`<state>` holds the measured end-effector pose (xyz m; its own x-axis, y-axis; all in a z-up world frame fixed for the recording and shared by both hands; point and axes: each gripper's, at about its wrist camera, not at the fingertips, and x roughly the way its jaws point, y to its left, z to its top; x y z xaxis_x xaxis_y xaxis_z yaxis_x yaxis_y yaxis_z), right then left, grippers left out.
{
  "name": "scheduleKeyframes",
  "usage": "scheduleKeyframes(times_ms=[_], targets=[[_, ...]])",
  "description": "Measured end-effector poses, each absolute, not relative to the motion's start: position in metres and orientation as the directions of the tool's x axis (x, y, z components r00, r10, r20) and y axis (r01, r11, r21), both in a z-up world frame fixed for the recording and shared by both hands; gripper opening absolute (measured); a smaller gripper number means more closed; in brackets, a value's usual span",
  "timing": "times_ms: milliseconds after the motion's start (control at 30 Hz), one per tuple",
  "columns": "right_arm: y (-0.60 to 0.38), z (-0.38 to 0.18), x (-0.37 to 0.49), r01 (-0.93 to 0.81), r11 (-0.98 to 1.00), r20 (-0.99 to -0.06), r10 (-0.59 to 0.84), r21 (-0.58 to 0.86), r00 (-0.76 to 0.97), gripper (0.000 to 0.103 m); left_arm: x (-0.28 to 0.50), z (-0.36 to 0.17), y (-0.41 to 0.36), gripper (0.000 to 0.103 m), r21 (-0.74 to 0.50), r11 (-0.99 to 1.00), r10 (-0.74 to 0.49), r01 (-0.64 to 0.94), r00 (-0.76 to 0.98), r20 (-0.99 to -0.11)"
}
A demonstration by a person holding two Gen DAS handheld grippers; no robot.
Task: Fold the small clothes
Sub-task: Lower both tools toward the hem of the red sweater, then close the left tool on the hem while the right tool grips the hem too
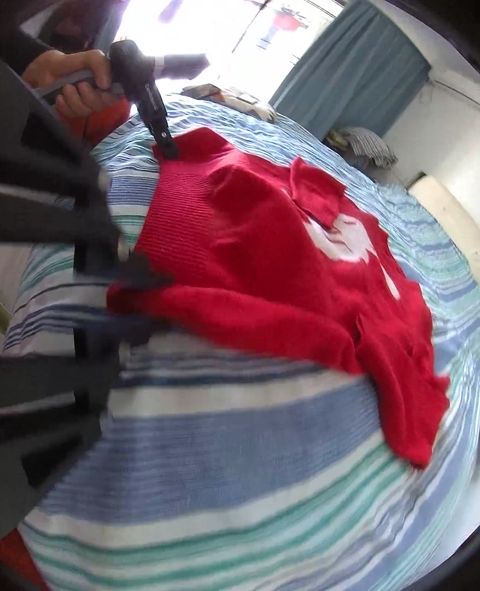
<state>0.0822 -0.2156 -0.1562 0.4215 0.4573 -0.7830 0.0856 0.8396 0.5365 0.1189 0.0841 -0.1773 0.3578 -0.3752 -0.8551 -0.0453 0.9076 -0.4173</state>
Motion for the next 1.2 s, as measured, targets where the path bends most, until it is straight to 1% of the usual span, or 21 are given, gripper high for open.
scheduleKeyframes(times_ms=[133,233,367,467,667,867,1200], targets=[[-0.24,-0.129,0.06,0.151,0.802,-0.771,0.477,0.578,0.421,0.004,0.086,-0.151,0.101,0.003,-0.449,0.893,-0.414,-0.024,0.346,-0.842],[-0.242,-0.123,0.049,0.191,0.797,-0.794,0.481,0.572,0.373,0.004,0.076,-0.151,0.105,0.003,-0.407,0.913,-0.383,-0.013,0.313,-0.869],[-0.233,-0.148,0.057,0.226,0.827,-0.844,0.441,0.514,0.306,0.004,0.081,-0.168,0.097,0.002,-0.31,0.95,-0.291,-0.022,0.288,-0.912],[-0.232,-0.163,0.062,0.243,0.846,-0.868,0.403,0.475,0.29,0.004,0.087,-0.178,0.086,0.002,-0.25,0.968,-0.237,-0.009,0.278,-0.931],[-0.233,-0.172,0.065,0.253,0.844,-0.87,0.401,0.473,0.287,0.004,0.093,-0.185,0.08,0.002,-0.211,0.978,-0.201,-0.005,0.281,-0.939],[-0.229,-0.181,0.066,0.254,0.856,-0.881,0.381,0.451,0.278,0.004,0.097,-0.189,0.079,0.003,-0.201,0.98,-0.191,-0.005,0.28,-0.941],[-0.232,-0.185,0.063,0.261,0.844,-0.872,0.395,0.468,0.288,0.004,0.094,-0.19,0.083,0.003,-0.209,0.978,-0.198,-0.009,0.278,-0.94]])
